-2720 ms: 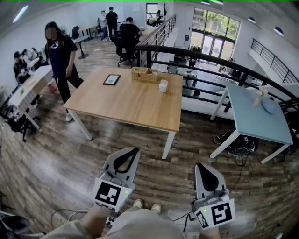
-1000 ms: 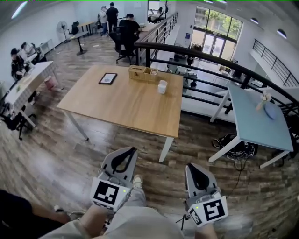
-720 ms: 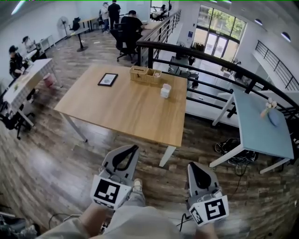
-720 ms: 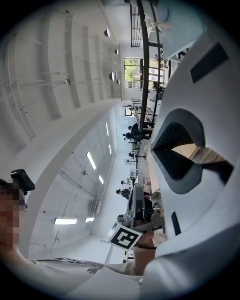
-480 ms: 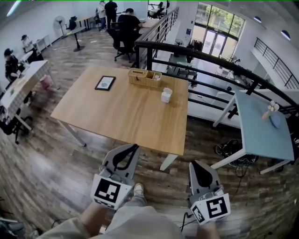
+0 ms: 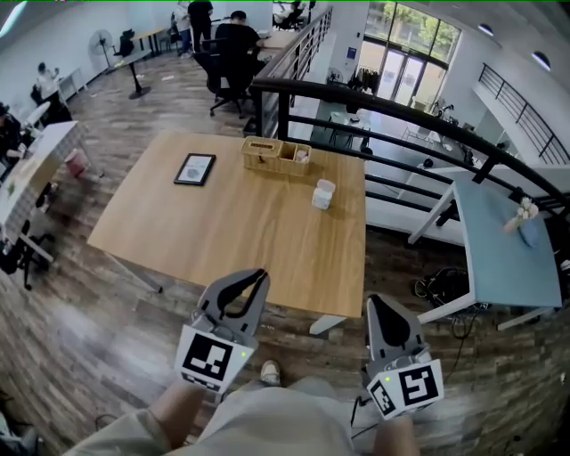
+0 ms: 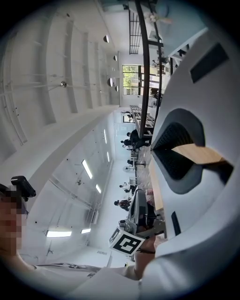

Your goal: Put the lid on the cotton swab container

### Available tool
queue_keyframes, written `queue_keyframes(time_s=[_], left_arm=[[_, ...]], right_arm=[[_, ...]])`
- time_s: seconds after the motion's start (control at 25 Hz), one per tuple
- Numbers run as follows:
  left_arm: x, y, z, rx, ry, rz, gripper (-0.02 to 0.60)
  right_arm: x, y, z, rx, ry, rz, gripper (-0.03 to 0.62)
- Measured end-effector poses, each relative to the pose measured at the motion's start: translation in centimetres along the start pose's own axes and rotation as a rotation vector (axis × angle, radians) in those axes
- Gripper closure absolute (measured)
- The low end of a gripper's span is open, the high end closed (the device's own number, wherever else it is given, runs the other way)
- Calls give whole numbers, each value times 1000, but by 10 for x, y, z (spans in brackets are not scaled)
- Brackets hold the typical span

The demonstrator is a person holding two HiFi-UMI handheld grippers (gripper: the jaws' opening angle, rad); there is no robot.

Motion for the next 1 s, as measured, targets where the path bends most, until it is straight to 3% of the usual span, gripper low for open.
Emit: queue_keyframes(time_s=[0.56, 1.0], left_arm=[[-13, -49, 65, -29, -45, 8, 551], [1, -84, 177, -23, -65, 13, 551]], right_arm=[[-6, 37, 77, -16, -57, 36, 568], [-4, 115, 163, 12, -74, 49, 568]])
Point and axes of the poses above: the fingertips, and each gripper's own axes: z forward along the fingers, y to its right, x out of its top, the point moved 6 cm from there along -z, backward along the fingers, and after that the axes turned 5 degrees about -y, right-handed, at the moved point
